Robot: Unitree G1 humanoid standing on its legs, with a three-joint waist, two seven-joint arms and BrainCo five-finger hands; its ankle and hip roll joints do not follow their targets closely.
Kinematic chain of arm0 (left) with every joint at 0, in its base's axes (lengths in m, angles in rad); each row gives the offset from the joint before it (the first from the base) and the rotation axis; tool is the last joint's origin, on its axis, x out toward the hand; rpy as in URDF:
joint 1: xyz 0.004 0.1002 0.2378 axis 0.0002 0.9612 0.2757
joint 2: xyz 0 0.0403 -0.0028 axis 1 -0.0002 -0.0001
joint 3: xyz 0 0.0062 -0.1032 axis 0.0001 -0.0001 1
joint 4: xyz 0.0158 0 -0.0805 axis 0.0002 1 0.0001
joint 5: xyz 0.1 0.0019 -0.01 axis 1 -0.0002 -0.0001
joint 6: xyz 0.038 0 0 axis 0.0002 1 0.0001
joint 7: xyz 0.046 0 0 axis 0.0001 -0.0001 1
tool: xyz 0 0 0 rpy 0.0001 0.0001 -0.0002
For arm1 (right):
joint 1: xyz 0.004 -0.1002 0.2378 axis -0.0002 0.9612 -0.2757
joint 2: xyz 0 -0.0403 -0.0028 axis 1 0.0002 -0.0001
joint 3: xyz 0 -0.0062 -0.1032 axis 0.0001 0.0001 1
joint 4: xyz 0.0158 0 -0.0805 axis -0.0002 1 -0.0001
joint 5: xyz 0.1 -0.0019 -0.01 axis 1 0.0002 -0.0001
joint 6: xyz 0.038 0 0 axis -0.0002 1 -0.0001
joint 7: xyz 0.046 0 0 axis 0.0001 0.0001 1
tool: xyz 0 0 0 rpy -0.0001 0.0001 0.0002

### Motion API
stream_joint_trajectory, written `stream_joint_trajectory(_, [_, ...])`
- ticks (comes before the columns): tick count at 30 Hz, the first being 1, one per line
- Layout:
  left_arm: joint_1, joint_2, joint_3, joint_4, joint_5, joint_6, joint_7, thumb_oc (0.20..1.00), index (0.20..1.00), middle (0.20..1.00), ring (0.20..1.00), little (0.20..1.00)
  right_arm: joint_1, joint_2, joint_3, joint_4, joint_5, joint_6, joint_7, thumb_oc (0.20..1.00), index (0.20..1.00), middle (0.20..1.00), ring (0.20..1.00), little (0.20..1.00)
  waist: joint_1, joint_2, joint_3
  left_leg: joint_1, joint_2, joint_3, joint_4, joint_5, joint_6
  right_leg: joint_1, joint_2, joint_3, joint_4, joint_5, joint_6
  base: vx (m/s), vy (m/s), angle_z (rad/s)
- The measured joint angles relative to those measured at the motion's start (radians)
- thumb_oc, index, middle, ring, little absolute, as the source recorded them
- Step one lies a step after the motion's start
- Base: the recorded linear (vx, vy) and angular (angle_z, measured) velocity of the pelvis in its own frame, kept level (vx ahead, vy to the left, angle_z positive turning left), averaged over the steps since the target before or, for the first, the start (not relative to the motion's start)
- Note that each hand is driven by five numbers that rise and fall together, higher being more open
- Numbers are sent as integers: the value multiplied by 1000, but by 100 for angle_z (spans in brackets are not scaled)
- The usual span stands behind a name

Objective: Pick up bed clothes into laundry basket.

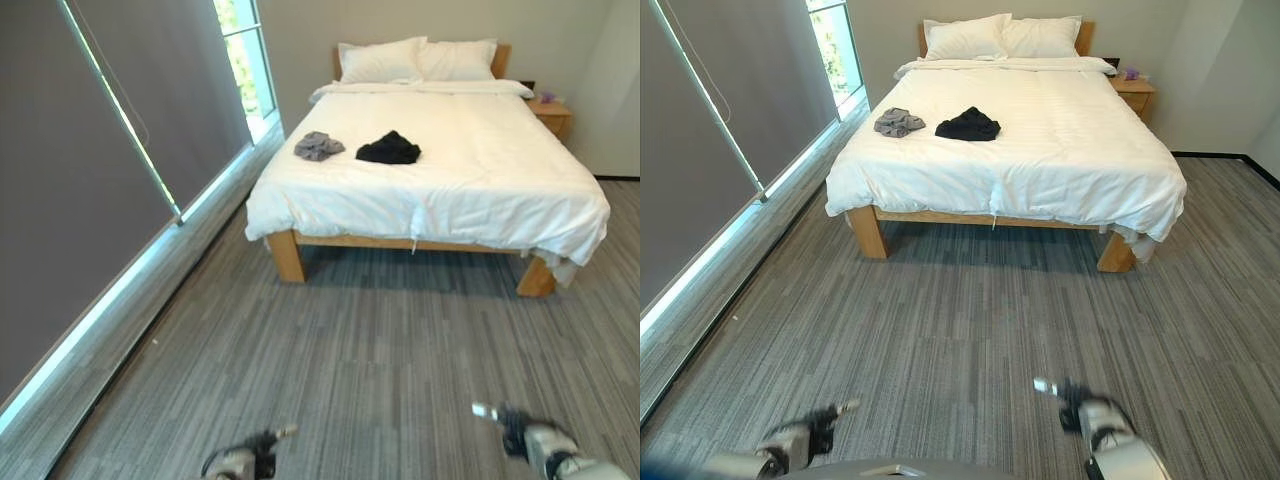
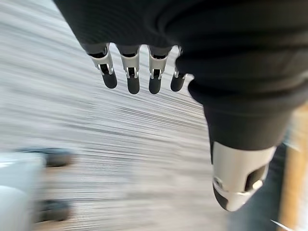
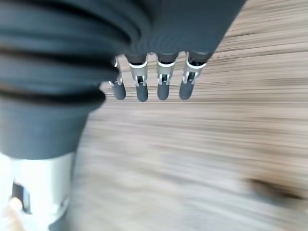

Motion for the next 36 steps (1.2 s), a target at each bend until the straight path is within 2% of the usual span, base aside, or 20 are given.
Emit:
stream_joint_trajectory(2, [100,14,-3,-345,-43,-20,16,1000,1000,1000,1000,1000,90,-9,-22,-284,-1,-22,-9,1000,1000,1000,1000,1000,-1,-1,0,4,-3,0,-27,9,0,-5,-2,4,-4,4,7,-36,8,-2])
stream_joint_trajectory(3, [127,14,4,-517,-48,-53,37,1000,1000,1000,1000,1000,155,19,-80,-476,-3,-17,-26,1000,1000,1000,1000,1000,-1,-1,6,31,-9,-5,-39,21,0,18,-3,0,-10,12,8,-20,11,4])
stream_joint_trajectory(4, [181,16,19,-646,-48,-59,48,1000,1000,1000,1000,1000,224,30,-101,-608,-1,-30,-30,1000,1000,1000,1000,1000,1,1,10,35,-12,-8,-45,20,0,23,-6,1,-19,11,9,0,0,0])
stream_joint_trajectory(5, [223,14,24,-675,-48,-104,50,1000,1000,1000,1000,1000,277,42,-114,-626,5,-98,-32,1000,1000,1000,1000,1000,-12,2,6,40,-13,-14,-54,20,0,30,-6,4,-23,11,11,0,0,0])
stream_joint_trajectory(8, [214,13,29,-572,-50,-92,73,1000,1000,1000,1000,1000,287,40,-121,-510,8,-87,-51,1000,1000,1000,1000,1000,-19,7,12,52,-16,-20,-67,21,1,42,-9,1,-39,13,19,0,1,1])
stream_joint_trajectory(9, [224,14,42,-545,-72,-84,85,1000,1000,1000,1000,1000,303,40,-119,-482,8,-83,-53,1000,1000,1000,1000,1000,-23,-1,28,53,-16,-20,-78,26,3,40,-9,2,-40,11,24,0,0,0])
stream_joint_trajectory(12, [264,11,53,-564,-76,-73,107,1000,1000,1000,1000,1000,358,64,-130,-501,8,-92,-64,1000,1000,1000,1000,1000,-23,-17,41,54,-15,-22,-99,40,0,40,-8,0,-62,17,20,0,0,0])
stream_joint_trajectory(18, [337,-30,63,-612,-119,-73,112,1000,1000,1000,1000,1000,416,85,-128,-537,8,-99,-60,1000,1000,1000,1000,1000,-22,-15,49,53,-18,-22,-108,40,1,52,-6,0,-106,42,26,0,0,0])
stream_joint_trajectory(27, [324,-27,77,-608,-128,-74,123,1000,1000,1000,1000,1000,366,80,-125,-538,18,-102,-65,1000,1000,1000,1000,1000,-16,-16,62,38,-19,-20,-113,42,3,39,-6,4,-109,45,30,8,27,-1])
stream_joint_trajectory(32, [316,-25,98,-609,-147,-74,135,1000,1000,1000,1000,1000,288,77,-115,-539,18,-103,-81,1000,1000,1000,1000,1000,11,-25,80,19,-21,3,-118,46,8,5,-8,30,-104,59,31,47,170,-14])
stream_joint_trajectory(33, [317,-26,115,-604,-156,-74,145,1000,1000,1000,1000,1000,280,89,-113,-538,41,-105,-83,1000,1000,1000,1000,1000,13,-18,92,17,-37,0,-120,46,16,-28,-14,35,-41,50,53,29,260,-35])
stream_joint_trajectory(35, [303,-25,123,-579,-158,-74,153,1000,1000,1000,1000,1000,253,86,-109,-540,60,-106,-83,1000,1000,1000,1000,1000,17,11,113,13,-9,12,-139,63,32,-147,-23,28,176,-13,86,89,257,-17])
stream_joint_trajectory(36, [296,-27,132,-577,-159,-74,158,1000,1000,1000,1000,1000,259,86,-105,-539,77,-104,-81,1000,1000,1000,1000,1000,12,11,119,8,-8,14,-131,65,35,-199,-51,12,295,-63,88,113,217,5])
